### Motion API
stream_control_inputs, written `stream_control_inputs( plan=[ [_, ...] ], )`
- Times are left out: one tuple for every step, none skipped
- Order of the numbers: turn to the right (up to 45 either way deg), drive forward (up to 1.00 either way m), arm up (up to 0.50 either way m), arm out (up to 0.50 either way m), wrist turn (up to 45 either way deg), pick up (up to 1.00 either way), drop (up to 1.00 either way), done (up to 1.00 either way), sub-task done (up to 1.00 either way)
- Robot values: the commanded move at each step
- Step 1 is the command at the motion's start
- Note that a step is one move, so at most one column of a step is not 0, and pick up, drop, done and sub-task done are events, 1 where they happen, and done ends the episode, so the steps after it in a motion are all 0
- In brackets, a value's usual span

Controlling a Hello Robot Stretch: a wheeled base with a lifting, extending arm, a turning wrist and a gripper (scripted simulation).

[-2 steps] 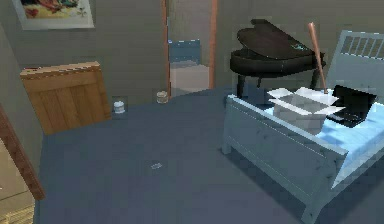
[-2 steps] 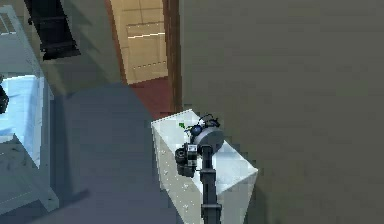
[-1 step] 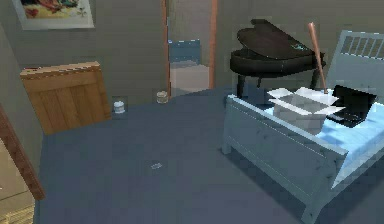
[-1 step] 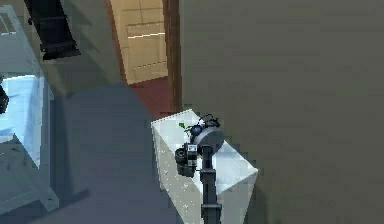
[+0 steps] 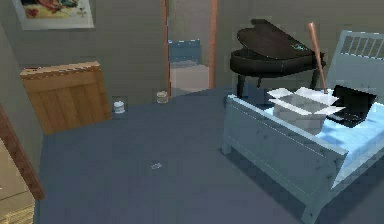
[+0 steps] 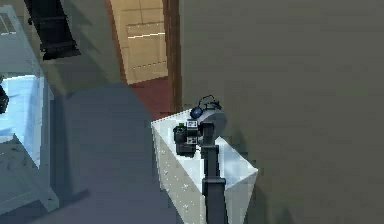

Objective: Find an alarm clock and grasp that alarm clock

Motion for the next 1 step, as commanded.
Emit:
stream_control_inputs(
  plan=[
    [0.0,0.00,0.00,0.00,0.0,0.00,0.00,1.00,0.00]
  ],
)
